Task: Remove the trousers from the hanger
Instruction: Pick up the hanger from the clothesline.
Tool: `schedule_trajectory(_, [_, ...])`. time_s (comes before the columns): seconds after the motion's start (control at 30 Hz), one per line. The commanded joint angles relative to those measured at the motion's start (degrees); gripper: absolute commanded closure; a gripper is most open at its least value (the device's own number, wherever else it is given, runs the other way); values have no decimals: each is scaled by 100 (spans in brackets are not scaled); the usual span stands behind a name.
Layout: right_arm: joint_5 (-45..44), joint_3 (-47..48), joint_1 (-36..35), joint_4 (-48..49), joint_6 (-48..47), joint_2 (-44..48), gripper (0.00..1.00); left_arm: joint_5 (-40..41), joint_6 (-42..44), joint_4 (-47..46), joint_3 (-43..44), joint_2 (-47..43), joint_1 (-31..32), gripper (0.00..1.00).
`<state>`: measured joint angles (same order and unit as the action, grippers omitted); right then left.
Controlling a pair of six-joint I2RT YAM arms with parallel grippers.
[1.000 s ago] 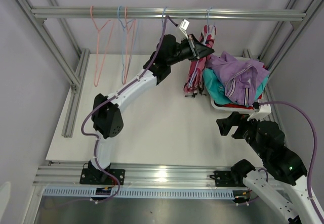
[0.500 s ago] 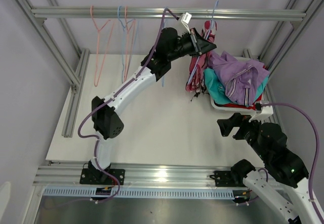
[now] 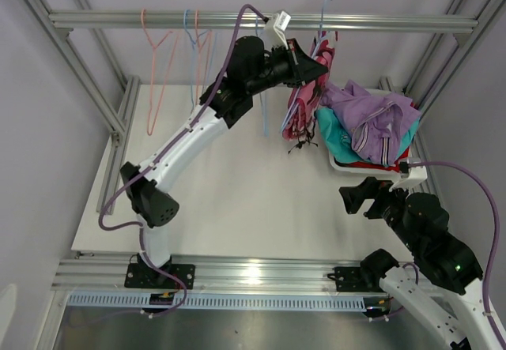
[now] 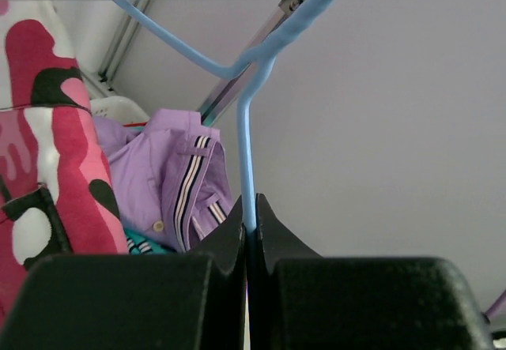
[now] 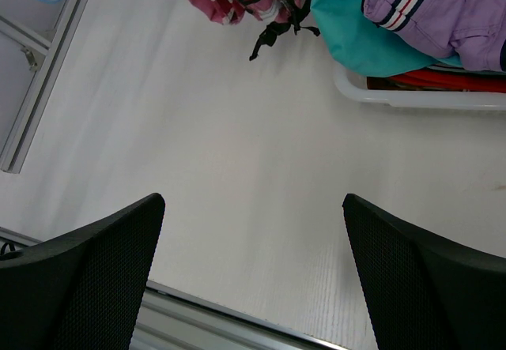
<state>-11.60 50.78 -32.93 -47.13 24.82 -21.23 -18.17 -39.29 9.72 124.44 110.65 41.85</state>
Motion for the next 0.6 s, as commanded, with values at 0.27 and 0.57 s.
schedule_trajectory(0.27, [-36, 10, -12, 205, -21, 23, 0, 1349, 1178, -436, -2333, -3109, 649, 100])
schedule_trajectory(0.57, [341, 81, -21, 327, -100, 5, 1, 2652, 1064, -655, -4990, -5078, 1150, 100])
